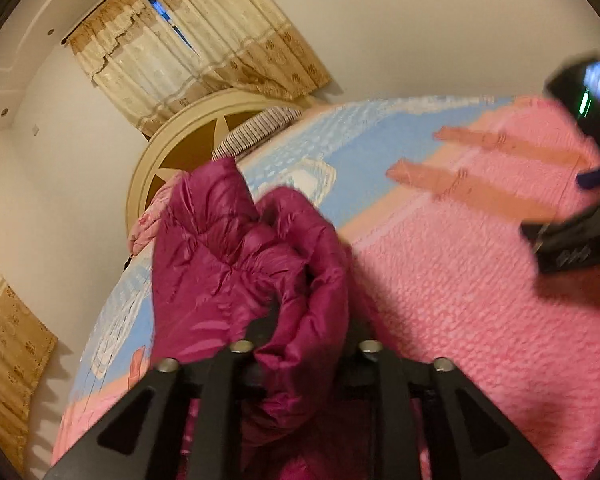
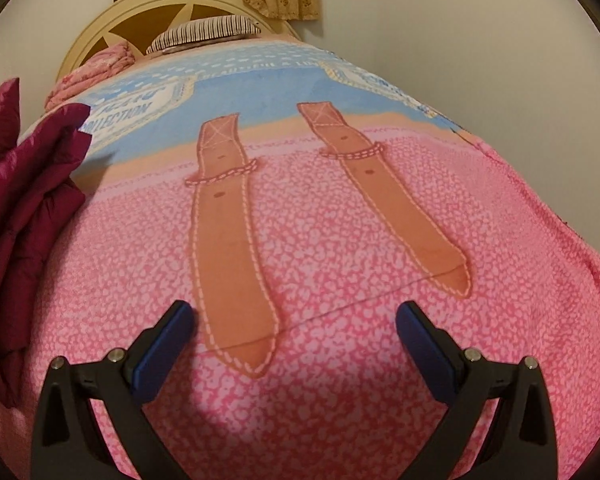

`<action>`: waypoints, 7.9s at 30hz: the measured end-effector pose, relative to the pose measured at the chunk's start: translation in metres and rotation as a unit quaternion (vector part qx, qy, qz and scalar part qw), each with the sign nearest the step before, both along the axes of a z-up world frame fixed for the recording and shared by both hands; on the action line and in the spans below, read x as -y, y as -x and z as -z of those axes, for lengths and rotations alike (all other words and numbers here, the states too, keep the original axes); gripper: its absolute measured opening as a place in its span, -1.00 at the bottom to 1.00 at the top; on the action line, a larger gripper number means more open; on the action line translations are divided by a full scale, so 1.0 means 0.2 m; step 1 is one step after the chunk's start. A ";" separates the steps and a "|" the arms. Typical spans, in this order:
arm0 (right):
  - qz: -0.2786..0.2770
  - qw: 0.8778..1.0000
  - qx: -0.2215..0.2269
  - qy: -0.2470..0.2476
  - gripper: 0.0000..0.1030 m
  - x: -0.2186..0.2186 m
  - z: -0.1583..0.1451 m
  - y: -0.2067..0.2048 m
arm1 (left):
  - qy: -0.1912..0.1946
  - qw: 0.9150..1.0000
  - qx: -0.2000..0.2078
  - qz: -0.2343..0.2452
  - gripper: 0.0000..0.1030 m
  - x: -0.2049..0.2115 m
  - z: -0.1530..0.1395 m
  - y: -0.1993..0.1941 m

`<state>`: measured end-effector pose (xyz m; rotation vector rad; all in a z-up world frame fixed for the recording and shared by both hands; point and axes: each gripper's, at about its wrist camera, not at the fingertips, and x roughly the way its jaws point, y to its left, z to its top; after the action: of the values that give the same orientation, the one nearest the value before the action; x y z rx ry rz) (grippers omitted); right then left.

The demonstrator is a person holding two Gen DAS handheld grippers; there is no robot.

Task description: Fold large clothes

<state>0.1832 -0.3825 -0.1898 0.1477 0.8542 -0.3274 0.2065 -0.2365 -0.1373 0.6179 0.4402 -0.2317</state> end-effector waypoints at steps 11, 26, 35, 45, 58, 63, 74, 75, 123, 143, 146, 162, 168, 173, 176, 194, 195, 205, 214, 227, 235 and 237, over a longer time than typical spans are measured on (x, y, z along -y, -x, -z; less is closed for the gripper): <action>-0.007 1.000 0.005 -0.015 0.68 -0.03 -0.07 -0.06 | 0.120 0.982 0.048 -0.136 0.92 -0.54 -0.39 -0.12; -0.149 0.980 0.125 -0.036 0.41 -0.94 -0.78 -0.59 | 0.226 0.904 -0.064 -0.358 0.92 -1.10 -0.21 -0.79; -0.106 0.985 0.124 -0.052 0.41 -1.00 -0.66 -0.83 | 0.252 0.885 -0.095 -0.379 0.92 -1.09 -0.14 -1.07; -0.056 0.992 0.082 -0.074 0.41 -0.77 -0.30 -0.82 | 0.242 0.896 -0.119 -0.353 0.92 -0.91 0.04 -1.11; -0.050 0.992 0.075 -0.086 0.42 -0.72 -0.19 -0.86 | 0.265 0.887 -0.146 -0.348 0.95 -0.92 0.16 -1.14; -0.050 0.992 0.072 -0.086 0.43 -0.72 -0.17 -0.86 | 0.262 0.888 -0.147 -0.349 0.96 -0.91 0.18 -1.15; -0.049 0.993 0.064 -0.087 0.46 -0.73 -0.14 -0.88 | 0.262 0.888 -0.145 -0.350 0.96 -0.91 0.20 -1.15; -0.049 0.993 0.063 -0.087 0.47 -0.73 -0.13 -0.88 | 0.261 0.888 -0.145 -0.350 0.96 -0.91 0.20 -1.15; -0.054 0.996 0.014 -0.074 0.59 -0.75 -0.06 -0.94 | 0.250 0.888 -0.161 -0.351 0.97 -0.89 0.24 -1.18; -0.053 0.996 0.011 -0.072 0.60 -0.76 -0.06 -0.95 | 0.249 0.888 -0.164 -0.351 0.98 -0.89 0.25 -1.19; -0.053 0.996 0.011 -0.071 0.60 -0.76 -0.06 -0.95 | 0.248 0.888 -0.164 -0.351 0.98 -0.89 0.25 -1.19; -0.085 0.995 0.024 -0.053 0.64 -0.79 -0.22 -0.67 | 0.207 0.913 -0.181 -0.303 0.97 -0.91 0.12 -0.78; -0.090 0.994 0.033 -0.060 0.67 -0.80 -0.17 -0.49 | 0.217 0.915 -0.182 -0.287 0.97 -0.90 0.14 -0.71; -0.090 0.992 0.039 -0.074 0.71 -0.78 -0.10 -0.49 | 0.222 0.915 -0.185 -0.281 0.97 -0.89 0.18 -0.72; -0.098 0.990 0.041 -0.090 0.70 -0.76 -0.07 -0.51 | 0.228 0.915 -0.188 -0.275 0.97 -0.89 0.19 -0.72; -0.173 0.966 0.066 -0.182 -0.27 -0.75 -0.05 -0.47 | 0.174 0.956 -0.161 -0.171 -0.54 -0.69 0.15 -0.64; -0.177 0.966 0.070 -0.175 -0.35 -0.76 -0.06 -0.46 | 0.168 0.959 -0.155 -0.169 -0.58 -0.68 0.15 -0.63; -0.201 0.959 0.097 -0.174 -0.55 -0.84 -0.16 -0.38 | 0.186 0.961 -0.119 -0.165 -0.84 -0.79 -0.03 -0.51; -0.249 0.942 0.120 -0.191 -0.56 -1.07 -0.31 -0.38 | 0.200 0.959 -0.067 -0.190 -0.85 -1.07 -0.21 -0.36; -0.333 0.916 0.114 -0.195 -0.56 -1.53 -0.36 -0.46 | 0.210 0.939 -0.045 -0.267 -0.85 -1.55 -0.26 -0.22; -0.384 0.900 0.091 -0.185 -0.56 -1.84 -0.34 -0.49 | 0.214 0.924 -0.042 -0.315 -0.85 -1.80 -0.23 -0.15; -0.395 0.897 0.086 -0.182 -0.56 -1.90 -0.33 -0.49 | 0.217 0.920 -0.041 -0.325 -0.85 -1.86 -0.22 -0.13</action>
<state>0.2804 -0.0021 -0.1230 0.1616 0.7253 0.6081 0.2331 0.1350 -0.0936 0.0052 0.6293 0.2800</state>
